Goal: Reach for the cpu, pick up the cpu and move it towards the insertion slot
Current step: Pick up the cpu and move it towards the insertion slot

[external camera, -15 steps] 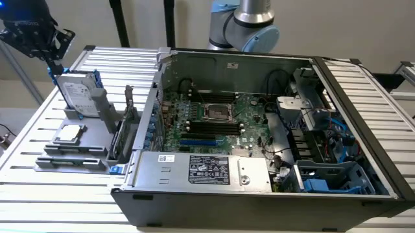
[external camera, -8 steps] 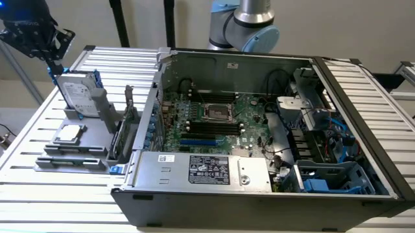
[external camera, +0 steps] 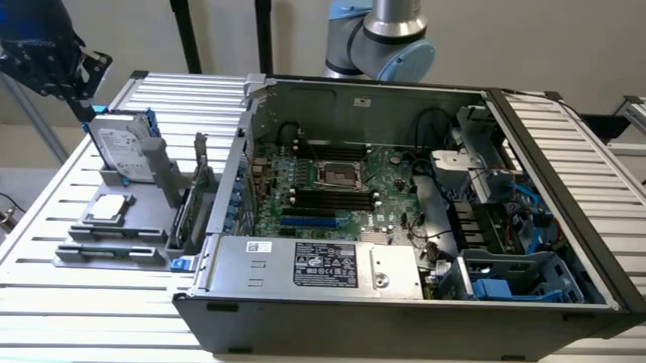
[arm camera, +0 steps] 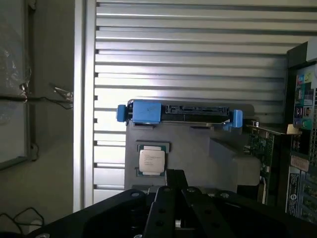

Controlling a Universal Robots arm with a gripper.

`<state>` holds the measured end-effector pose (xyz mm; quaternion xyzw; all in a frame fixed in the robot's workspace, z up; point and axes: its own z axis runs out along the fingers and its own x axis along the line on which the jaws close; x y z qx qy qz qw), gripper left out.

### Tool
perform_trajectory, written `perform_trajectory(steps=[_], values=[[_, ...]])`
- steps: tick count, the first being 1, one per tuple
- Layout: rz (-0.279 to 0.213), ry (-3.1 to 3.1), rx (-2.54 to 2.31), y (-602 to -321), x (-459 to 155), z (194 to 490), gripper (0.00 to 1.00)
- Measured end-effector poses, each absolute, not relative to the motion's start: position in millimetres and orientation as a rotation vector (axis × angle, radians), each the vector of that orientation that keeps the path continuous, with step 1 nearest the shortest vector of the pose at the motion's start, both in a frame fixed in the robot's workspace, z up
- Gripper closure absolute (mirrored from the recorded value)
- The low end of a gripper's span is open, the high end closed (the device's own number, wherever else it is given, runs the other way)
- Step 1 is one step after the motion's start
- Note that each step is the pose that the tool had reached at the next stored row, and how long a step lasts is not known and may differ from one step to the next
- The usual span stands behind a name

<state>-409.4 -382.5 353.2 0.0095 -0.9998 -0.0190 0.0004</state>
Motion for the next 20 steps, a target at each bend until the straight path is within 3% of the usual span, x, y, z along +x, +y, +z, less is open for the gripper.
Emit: perform_trajectory(steps=[20], values=[[-0.038, -3.132, 0.03, -404, -436, 336, 0.89]])
